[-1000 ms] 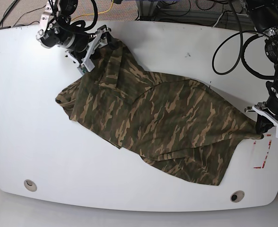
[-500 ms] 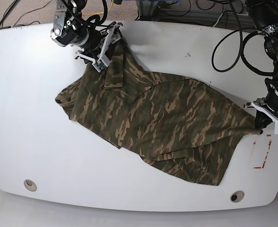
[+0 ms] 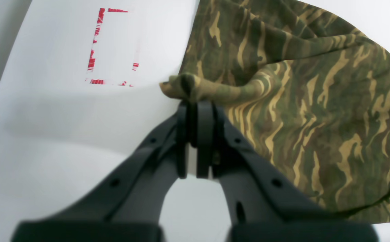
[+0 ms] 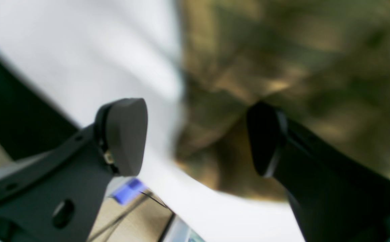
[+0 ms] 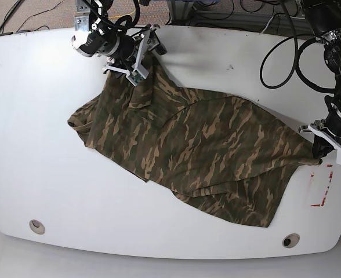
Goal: Layout the t-shirt on the table in an organized manner, then fold the t-shirt properly
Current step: 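Pull the grasped fabric with the left gripper, spreading the shirt out, then lift the shirt with both grippers and swing it toward the robot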
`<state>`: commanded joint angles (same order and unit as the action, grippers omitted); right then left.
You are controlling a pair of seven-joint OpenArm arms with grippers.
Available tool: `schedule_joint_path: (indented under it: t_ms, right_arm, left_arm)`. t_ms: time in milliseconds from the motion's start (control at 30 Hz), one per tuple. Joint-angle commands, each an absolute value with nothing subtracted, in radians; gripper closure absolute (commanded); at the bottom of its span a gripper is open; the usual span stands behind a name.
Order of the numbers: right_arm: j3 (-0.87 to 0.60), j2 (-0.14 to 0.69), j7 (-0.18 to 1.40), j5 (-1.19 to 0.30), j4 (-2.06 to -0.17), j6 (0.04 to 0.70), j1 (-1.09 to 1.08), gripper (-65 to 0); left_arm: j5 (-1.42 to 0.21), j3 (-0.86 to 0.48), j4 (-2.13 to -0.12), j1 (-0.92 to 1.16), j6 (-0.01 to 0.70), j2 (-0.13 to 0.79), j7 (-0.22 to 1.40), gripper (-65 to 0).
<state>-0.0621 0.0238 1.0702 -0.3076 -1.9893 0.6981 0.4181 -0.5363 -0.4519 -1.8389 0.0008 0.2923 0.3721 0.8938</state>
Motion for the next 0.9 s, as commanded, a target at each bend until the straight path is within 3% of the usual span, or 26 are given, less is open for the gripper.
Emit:
schedule_joint_path:
  t_ms: [133,367,700,833,900]
  right_arm:
    - [-0.062,0.022,1.069,-0.308,-1.989,0.698,0.417,-40.1]
    - [-0.065,0.024,1.069,-0.308,-1.962,0.698,0.412,-18.2]
    - [-0.064,0.025,1.029,-0.309,-1.893,0.698,0.398,-11.9]
    - [-0.065,0.025,1.029,-0.312,-1.913,0.698,0.398,0.0]
    - [-0.067,0.025,1.029,-0.309,-1.933,0.698,0.4,0.0]
  left_arm:
    - [-0.535,-0.452,-1.839,0.001,0.292,0.372,0.894,-0.1]
    - [-0.535,-0.452,-1.839,0.001,0.292,0.372,0.894,-0.1]
    - [-0.535,-0.452,-1.839,0.002,0.292,0.372,0.894,-0.1]
    - [-0.535,-0.452,-1.839,0.008,0.292,0.372,0.894,-0.1]
    - [-0.535,-0.452,-1.839,0.012,0.292,0.372,0.894,-0.1]
